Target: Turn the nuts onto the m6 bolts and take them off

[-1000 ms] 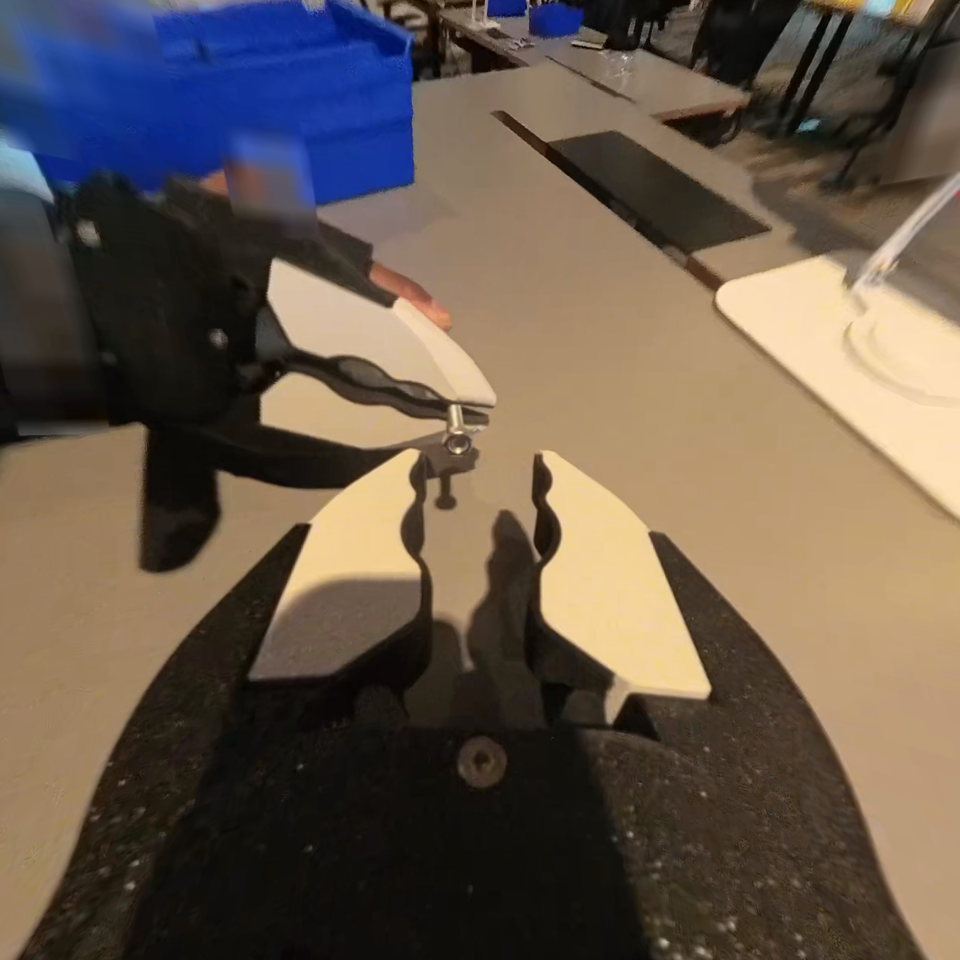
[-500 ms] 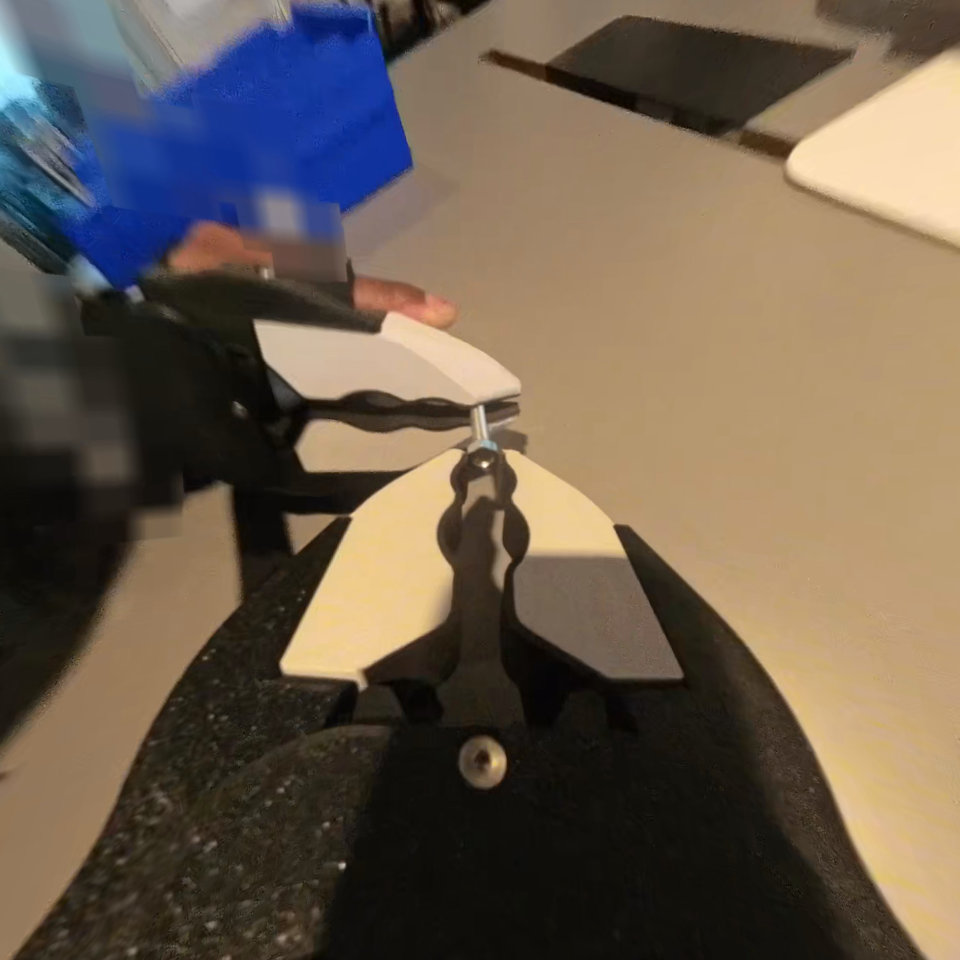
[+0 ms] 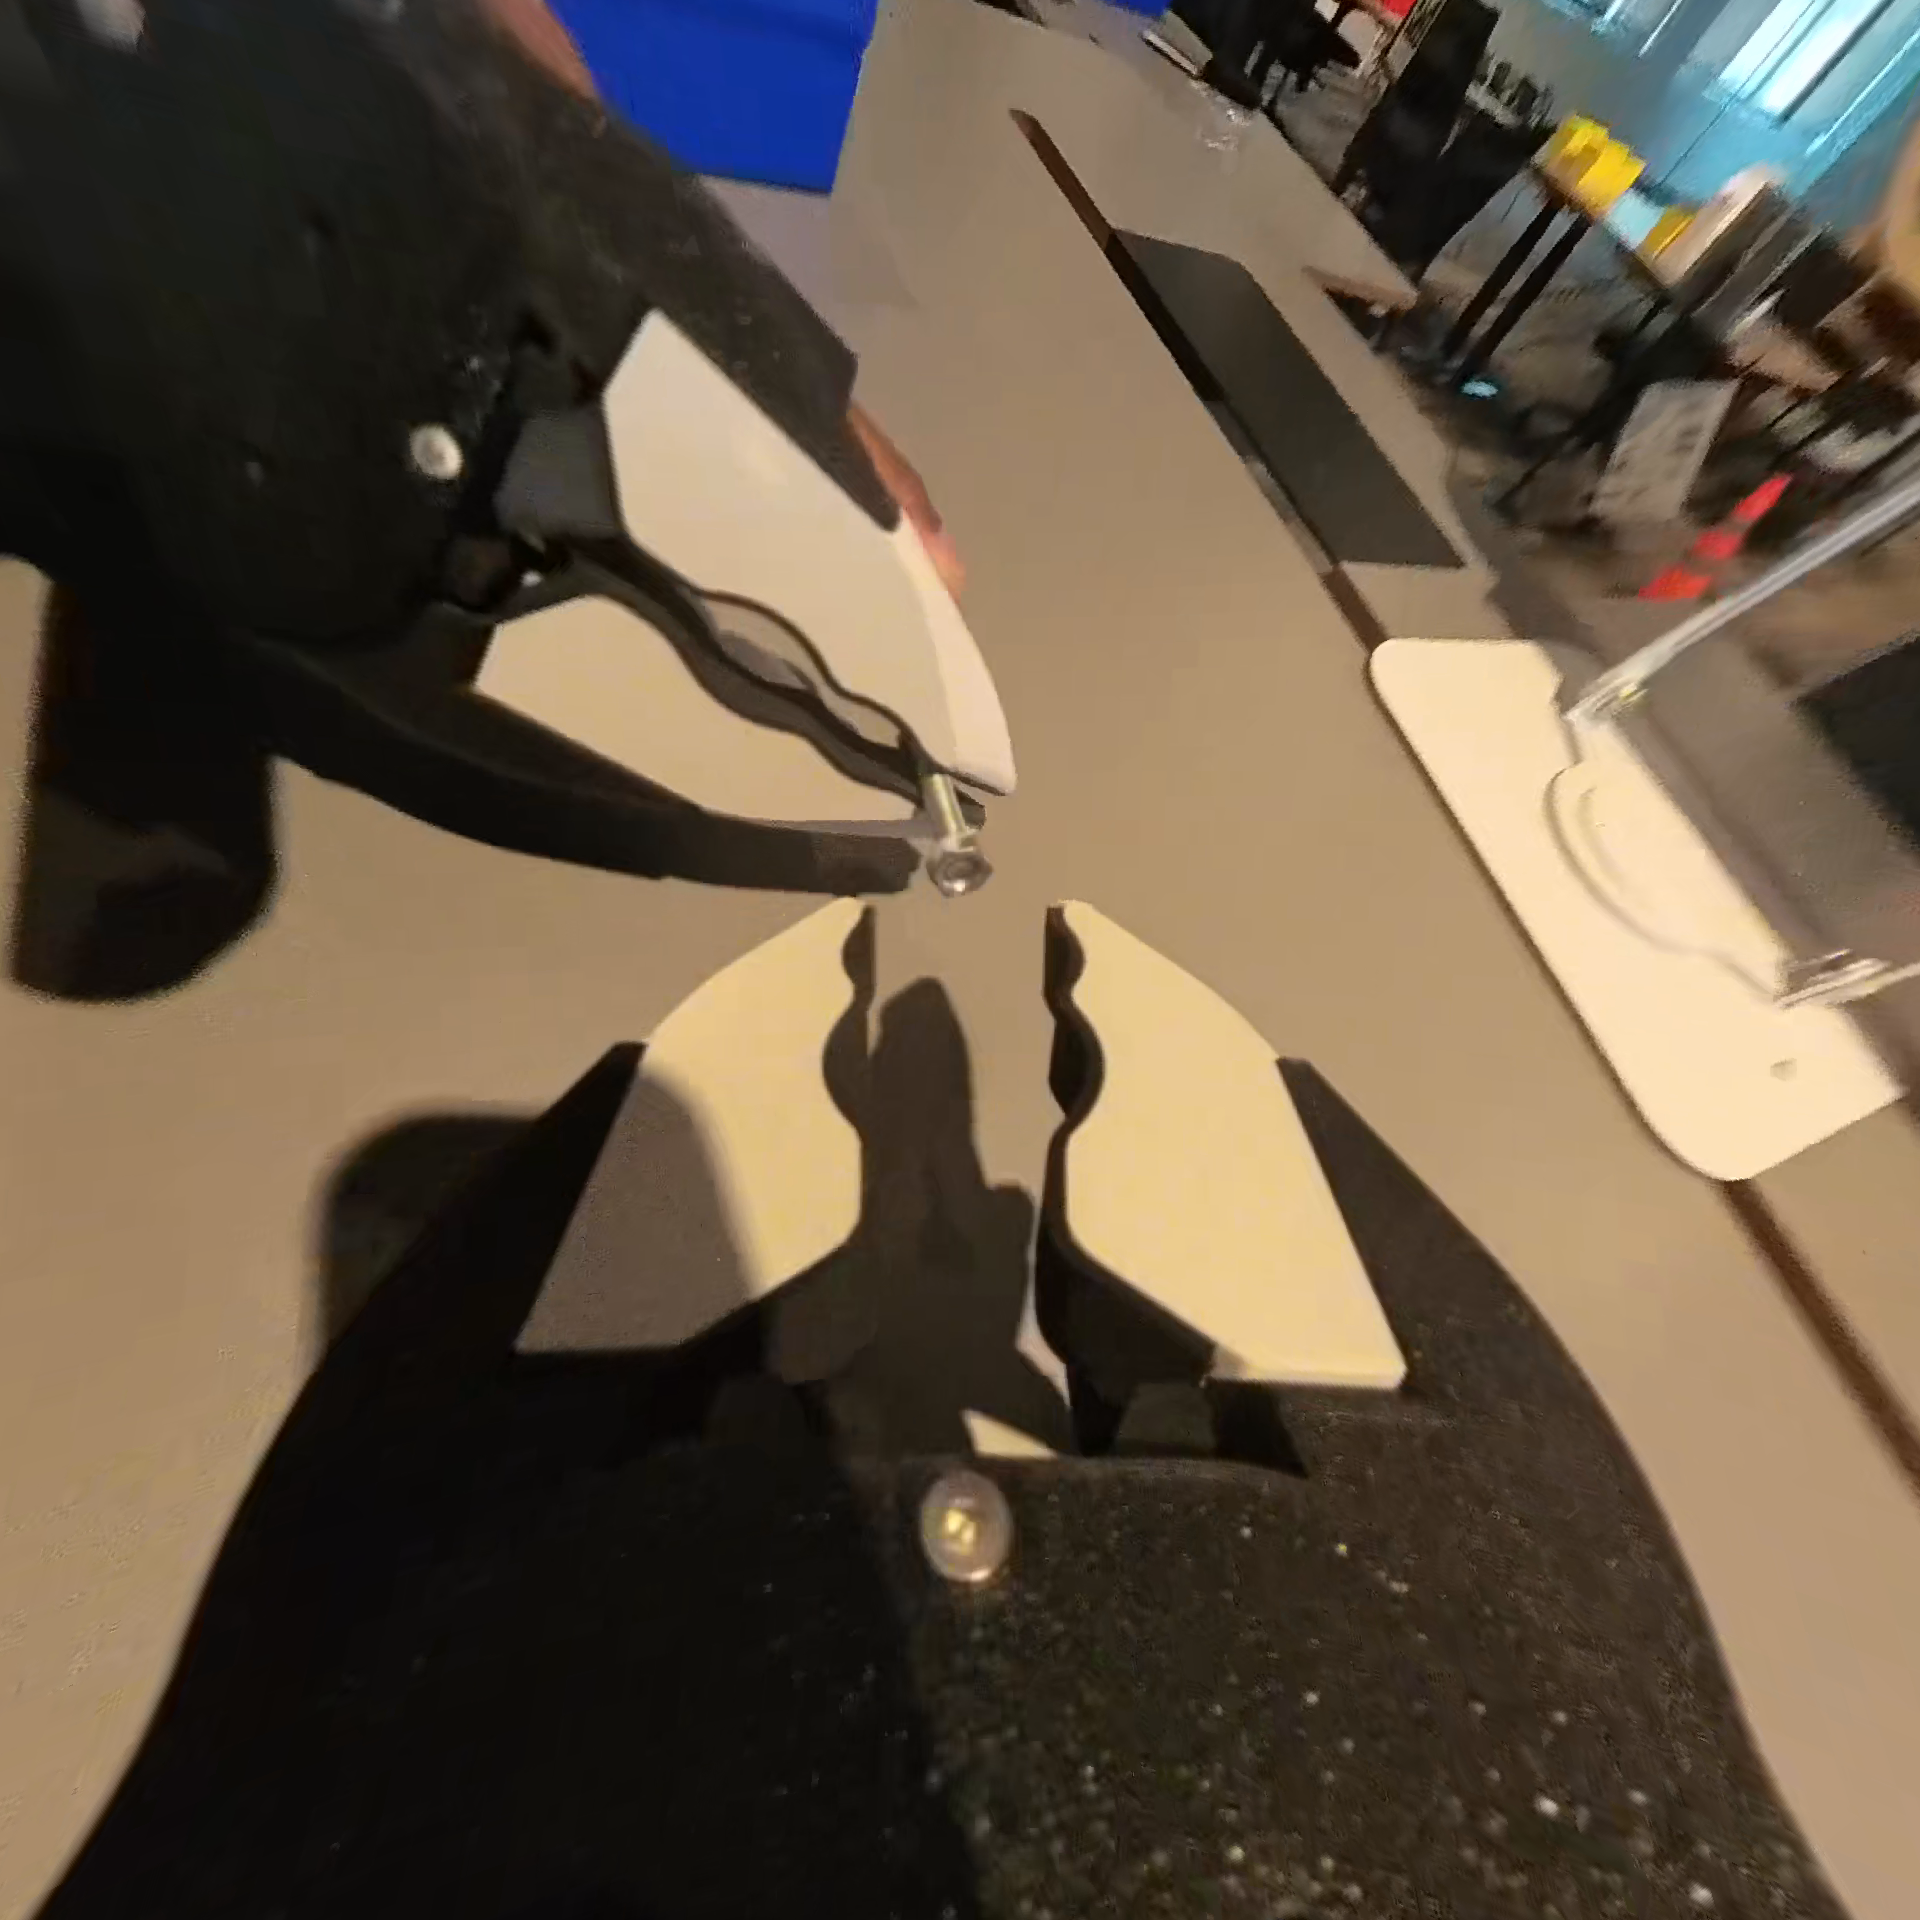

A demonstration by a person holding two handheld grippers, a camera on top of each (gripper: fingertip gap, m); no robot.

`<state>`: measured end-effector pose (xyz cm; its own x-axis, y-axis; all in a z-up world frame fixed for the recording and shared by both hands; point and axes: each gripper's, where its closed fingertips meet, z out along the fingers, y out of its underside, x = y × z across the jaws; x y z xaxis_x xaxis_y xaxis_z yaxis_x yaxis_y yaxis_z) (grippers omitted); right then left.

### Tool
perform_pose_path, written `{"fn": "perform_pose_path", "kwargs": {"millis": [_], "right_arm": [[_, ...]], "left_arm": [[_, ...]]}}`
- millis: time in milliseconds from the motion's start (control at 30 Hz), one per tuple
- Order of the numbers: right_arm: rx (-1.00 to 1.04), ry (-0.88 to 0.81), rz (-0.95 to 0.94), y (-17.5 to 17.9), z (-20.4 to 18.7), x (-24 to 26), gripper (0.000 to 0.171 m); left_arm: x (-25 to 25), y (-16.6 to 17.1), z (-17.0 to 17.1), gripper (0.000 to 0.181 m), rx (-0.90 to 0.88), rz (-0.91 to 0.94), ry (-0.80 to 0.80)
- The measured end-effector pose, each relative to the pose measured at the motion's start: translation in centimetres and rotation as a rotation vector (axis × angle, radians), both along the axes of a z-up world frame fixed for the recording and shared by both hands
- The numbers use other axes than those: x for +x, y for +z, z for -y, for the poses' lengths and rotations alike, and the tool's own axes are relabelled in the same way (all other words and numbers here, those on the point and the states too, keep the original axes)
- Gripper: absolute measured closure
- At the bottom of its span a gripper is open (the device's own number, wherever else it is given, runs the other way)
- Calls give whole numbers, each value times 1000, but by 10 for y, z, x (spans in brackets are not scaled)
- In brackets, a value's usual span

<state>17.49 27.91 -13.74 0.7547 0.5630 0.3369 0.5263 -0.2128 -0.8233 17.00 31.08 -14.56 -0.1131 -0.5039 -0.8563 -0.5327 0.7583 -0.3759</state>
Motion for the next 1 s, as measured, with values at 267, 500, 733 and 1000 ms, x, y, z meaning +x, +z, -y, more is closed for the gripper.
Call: {"fn": "perform_pose_path", "kwargs": {"millis": [267,500,733,1000], "right_arm": [[-92,-67,-88,-2,-1,-5,160],[-438,-83,-842,5,2,-12,160],[-172,-47,-461,9,-5,4,124],[122,27,215,5,1,-4,140]], "left_arm": [[0,-2,1,176,48,-25,-8],[1,1,2,176,51,-7,-10],[-2,3,-4,176,5,18,7],[0,1,0,176,-13,19,-8]]}}
